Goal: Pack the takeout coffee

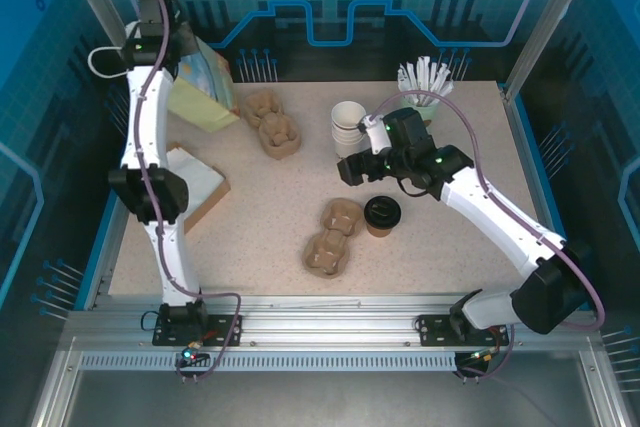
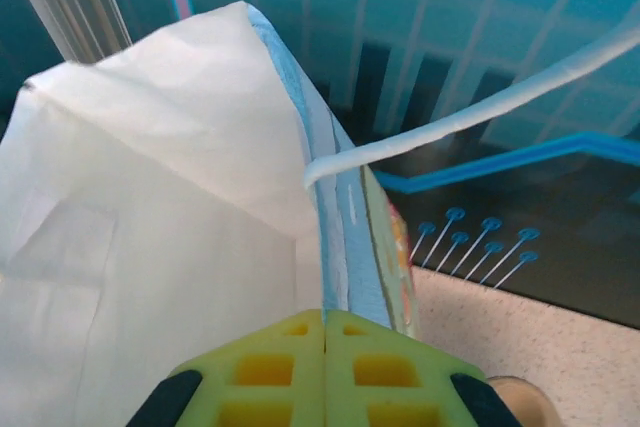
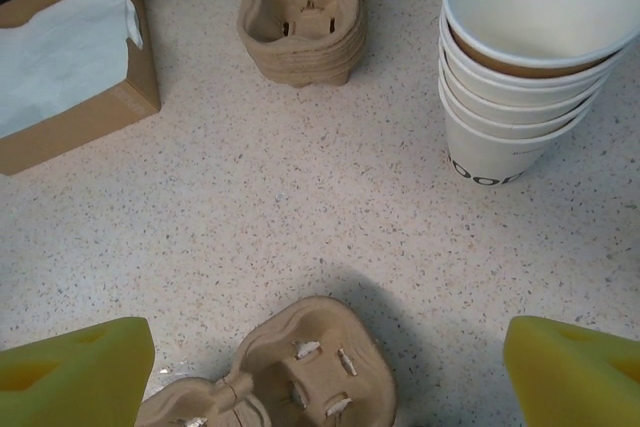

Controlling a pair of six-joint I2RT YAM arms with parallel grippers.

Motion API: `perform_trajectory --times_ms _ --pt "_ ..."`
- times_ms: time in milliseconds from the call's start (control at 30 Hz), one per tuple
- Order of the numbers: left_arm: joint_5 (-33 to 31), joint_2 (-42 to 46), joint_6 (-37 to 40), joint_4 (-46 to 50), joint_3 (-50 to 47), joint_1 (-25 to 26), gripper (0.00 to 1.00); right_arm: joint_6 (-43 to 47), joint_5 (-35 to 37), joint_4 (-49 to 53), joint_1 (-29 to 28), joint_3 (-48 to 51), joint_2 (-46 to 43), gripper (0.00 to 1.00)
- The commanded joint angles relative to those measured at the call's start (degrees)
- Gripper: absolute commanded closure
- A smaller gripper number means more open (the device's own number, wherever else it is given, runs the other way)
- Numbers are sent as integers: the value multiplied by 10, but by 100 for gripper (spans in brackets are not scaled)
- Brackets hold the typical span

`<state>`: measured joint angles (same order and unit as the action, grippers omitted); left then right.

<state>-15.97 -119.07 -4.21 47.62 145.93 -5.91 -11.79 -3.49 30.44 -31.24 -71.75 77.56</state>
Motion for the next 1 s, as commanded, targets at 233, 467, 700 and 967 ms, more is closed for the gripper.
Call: perform_trajectory --times_ms 233,467,700,967 --pt "22 286 135 -10 -174 136 100 26 16 29 2 -22 -60 8" --pt "142 433 182 -2 -365 227 100 38 13 35 26 7 -114 7" --pt "196 495 261 6 -507 308 100 35 0 33 45 34 -142 7" --pt "186 458 250 -9 -550 325 100 32 1 39 47 43 -149 7"
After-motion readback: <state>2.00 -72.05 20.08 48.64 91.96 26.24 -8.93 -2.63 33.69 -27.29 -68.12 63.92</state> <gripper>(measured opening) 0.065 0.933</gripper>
